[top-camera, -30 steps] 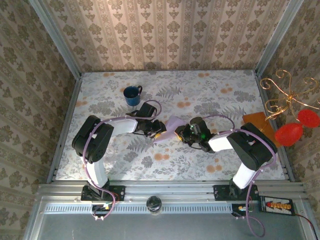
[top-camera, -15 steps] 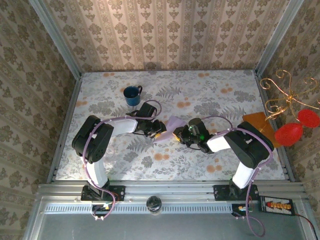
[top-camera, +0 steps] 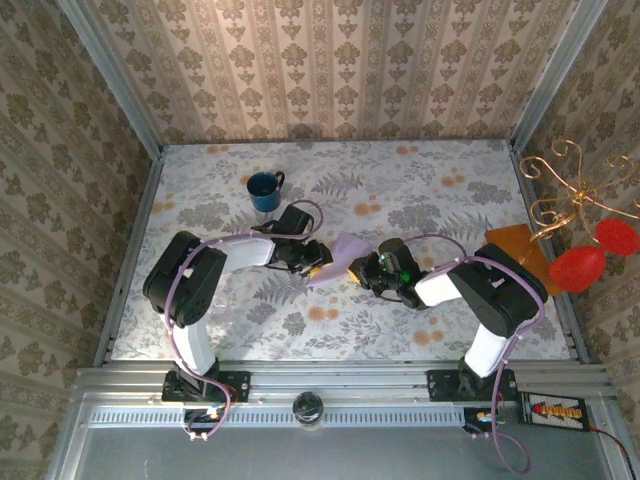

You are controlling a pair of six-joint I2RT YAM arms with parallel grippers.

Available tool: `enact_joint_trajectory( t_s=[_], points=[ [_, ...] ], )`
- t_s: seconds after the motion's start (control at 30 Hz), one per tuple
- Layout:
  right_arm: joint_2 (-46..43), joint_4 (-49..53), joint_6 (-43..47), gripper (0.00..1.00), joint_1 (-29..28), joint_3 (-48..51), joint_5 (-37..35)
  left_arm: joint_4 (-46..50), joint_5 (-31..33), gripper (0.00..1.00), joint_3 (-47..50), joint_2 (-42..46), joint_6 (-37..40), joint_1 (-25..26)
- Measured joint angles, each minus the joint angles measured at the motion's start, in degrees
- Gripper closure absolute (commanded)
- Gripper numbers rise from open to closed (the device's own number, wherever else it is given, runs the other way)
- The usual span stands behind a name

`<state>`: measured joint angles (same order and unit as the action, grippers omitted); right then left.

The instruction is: Fold a paper plane with a square sheet of paper (pick it up from the middle)

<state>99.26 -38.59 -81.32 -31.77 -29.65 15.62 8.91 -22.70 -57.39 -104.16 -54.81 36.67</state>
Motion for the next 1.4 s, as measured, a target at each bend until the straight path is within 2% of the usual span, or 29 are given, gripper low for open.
enact_joint_trajectory(
  t_s=[0.17, 0.3, 0.47, 0.83, 1.0, 1.4],
  points=[
    [-1.5, 0.7, 0.1, 0.93, 0.0, 0.0, -0.3, 1.9, 1.4, 0.53, 1.3, 3.6, 3.9, 0.0],
    [-4.0, 3.1, 0.1, 0.93, 0.0, 0.0, -0.7, 2.3, 3.6, 0.33, 2.4, 8.5, 9.7, 0.4],
    [-7.8, 7.6, 0.1, 0.93, 0.4, 0.0, -1.2, 1.8, 6.4, 0.25, 3.4, 13.0, 19.7, 3.4],
    [-12.5, 13.8, -0.4, 0.94, 3.4, 0.0, -1.7, -1.9, 12.4, 0.25, 5.6, 13.0, 40.2, 12.2],
    [-13.4, 14.7, -1.3, 0.94, 5.0, 0.0, -1.7, -4.5, 14.2, 0.31, 5.2, 10.5, 47.5, 16.3],
    [-15.0, 15.0, -1.6, 0.93, 7.8, 1.1, 0.1, -12.8, 17.4, 0.43, 7.3, 8.0, 62.7, 17.7]
  ],
)
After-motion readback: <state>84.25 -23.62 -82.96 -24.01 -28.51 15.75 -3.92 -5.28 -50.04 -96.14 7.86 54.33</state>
